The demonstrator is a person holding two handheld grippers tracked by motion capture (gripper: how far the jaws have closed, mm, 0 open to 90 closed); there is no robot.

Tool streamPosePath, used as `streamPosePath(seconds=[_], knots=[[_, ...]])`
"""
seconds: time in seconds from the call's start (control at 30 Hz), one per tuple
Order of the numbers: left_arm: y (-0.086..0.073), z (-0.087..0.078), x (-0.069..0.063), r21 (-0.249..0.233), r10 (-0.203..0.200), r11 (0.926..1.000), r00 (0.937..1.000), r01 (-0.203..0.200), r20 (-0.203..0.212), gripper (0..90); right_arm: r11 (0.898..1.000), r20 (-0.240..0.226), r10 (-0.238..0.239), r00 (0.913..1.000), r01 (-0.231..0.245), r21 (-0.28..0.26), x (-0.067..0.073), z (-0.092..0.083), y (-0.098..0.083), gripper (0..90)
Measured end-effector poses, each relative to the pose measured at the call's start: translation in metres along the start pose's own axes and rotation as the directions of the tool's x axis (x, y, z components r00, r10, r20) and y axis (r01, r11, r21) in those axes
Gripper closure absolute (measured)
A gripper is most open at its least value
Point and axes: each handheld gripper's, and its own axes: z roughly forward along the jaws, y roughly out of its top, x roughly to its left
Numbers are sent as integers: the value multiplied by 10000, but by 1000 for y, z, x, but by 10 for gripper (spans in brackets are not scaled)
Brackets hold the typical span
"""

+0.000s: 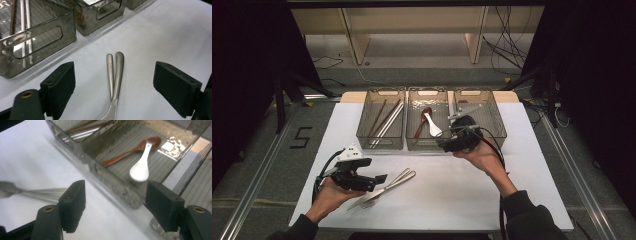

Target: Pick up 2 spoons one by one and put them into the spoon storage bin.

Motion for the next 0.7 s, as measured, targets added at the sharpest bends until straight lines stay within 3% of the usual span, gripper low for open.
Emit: streamPosePath(seconds=[0.17,0.43,0.7], knots=[[0,4,0,530,282,9982,9995,-274,-154,175,9997,-224,114,9997,-118,-202,7,-9,-19,328],[-1,8,1,893,288,9956,9995,-275,-134,177,9989,-419,180,9990,-198,-422,16,-19,-44,312],[0,15,0,1421,581,9883,9982,-554,-154,177,9980,-764,221,9968,-265,-567,25,-27,-66,303]])
